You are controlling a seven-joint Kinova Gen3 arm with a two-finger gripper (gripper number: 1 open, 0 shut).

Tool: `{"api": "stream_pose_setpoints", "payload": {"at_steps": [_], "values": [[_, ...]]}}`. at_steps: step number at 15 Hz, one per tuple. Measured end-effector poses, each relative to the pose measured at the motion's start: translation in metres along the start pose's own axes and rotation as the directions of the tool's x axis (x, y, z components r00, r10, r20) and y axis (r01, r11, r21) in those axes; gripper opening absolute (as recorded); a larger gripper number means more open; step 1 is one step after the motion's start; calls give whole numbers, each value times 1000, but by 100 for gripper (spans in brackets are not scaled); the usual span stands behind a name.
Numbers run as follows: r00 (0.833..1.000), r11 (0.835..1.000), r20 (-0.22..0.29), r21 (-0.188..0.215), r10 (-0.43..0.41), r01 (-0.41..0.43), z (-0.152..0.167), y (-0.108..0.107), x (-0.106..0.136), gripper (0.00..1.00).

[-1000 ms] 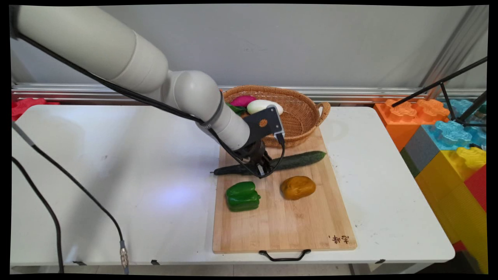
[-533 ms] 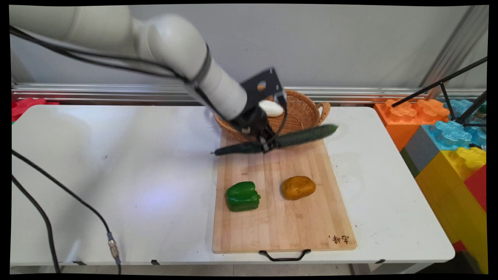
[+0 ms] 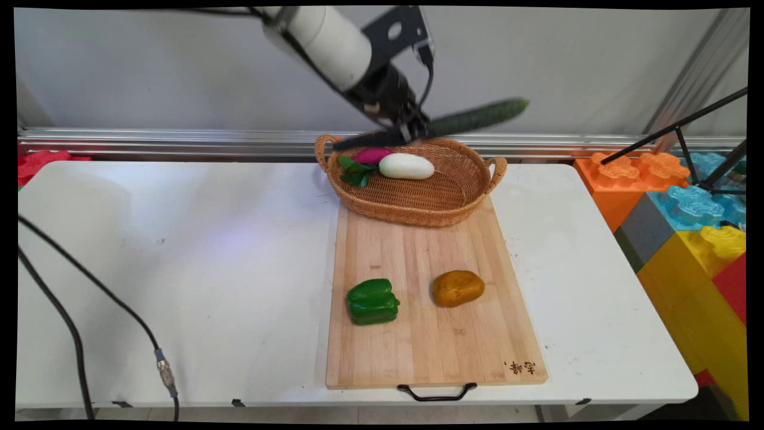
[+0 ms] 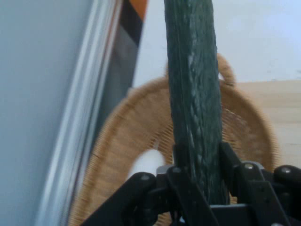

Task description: Place the picked object in the vegetable basket

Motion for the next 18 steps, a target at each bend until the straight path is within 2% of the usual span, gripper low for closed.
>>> {"api": "stream_pose_setpoints", "payload": {"at_steps": [2, 4, 11, 17, 18], "values": [[999, 999, -16, 15, 49, -49, 6, -19, -1, 0], [997, 997, -19, 12, 74, -74, 18, -30, -6, 0], [996, 994, 29, -79, 82, -79, 97, -51, -61, 0], [996, 990, 33, -113, 87, -83, 133, -58, -83, 0], [995, 989, 33, -121, 90, -85, 136, -59, -84, 100]]}}
